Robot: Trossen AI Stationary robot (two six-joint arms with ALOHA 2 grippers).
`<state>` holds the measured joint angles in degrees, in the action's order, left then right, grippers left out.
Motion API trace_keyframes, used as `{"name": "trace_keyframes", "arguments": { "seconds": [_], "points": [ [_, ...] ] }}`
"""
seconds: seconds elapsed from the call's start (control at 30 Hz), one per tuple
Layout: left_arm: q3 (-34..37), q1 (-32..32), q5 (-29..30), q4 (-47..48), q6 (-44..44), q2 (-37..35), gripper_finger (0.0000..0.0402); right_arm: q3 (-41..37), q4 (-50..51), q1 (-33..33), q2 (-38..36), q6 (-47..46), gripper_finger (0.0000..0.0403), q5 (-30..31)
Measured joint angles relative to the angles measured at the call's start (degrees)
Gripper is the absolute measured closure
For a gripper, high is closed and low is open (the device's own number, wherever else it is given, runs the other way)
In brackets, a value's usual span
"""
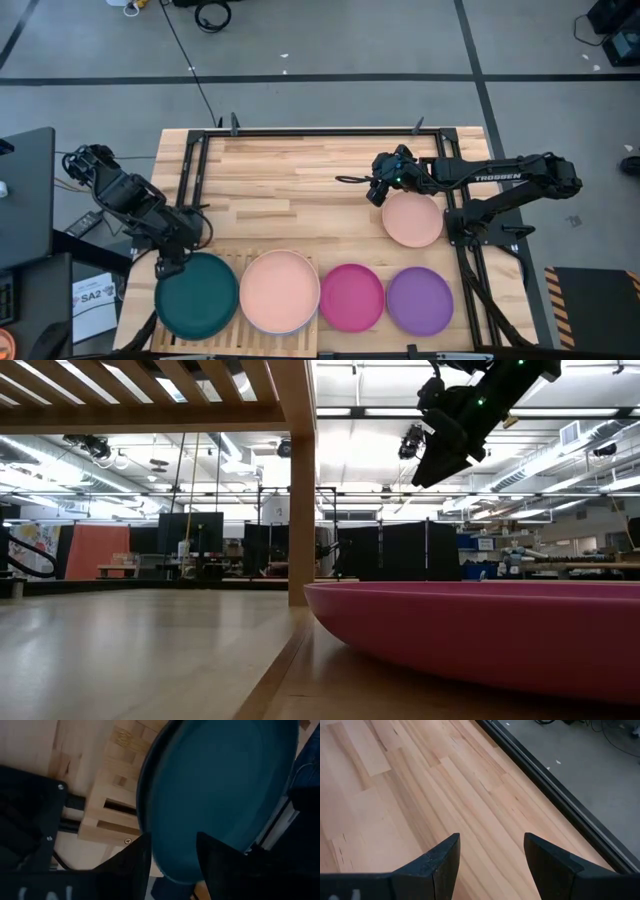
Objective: Place and stack plates onto a shelf
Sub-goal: Stack the dark green plate on top of the dark green plate on the shelf, then stack the light orange plate on top of the light orange plate on the shelf
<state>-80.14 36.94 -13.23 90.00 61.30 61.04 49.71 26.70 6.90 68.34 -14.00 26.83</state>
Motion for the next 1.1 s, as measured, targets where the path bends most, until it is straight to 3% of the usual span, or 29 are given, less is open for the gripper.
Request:
{"name": "trace_keyframes", "arguments": {
  "seconds": [0.27, 0.53, 0.83, 1.1],
  "points": [
    [0.00, 0.01, 2.49, 0.01, 1.03, 0.04, 0.0239, 0.00, 0.00, 0.00, 0.00, 0.00, 0.0178, 0.00],
    [0.00, 0.00, 15.54, 0.00, 0.97, 0.04, 0.0239, 0.00, 0.02, 0.01, 0.00, 0.00, 0.0178, -1.83],
    [0.00, -0.58, 38.79, -0.20, -2.67, 0.07, 0.0239, 0.00, 0.20, -0.03, 0.00, -2.32, 0.0178, -8.40],
    [0.00, -6.95, 42.18, -4.47, -15.39, 0.07, 0.0240, 0.00, 4.70, -0.57, 0.00, -16.67, 0.0178, -15.47]
  ]
}}
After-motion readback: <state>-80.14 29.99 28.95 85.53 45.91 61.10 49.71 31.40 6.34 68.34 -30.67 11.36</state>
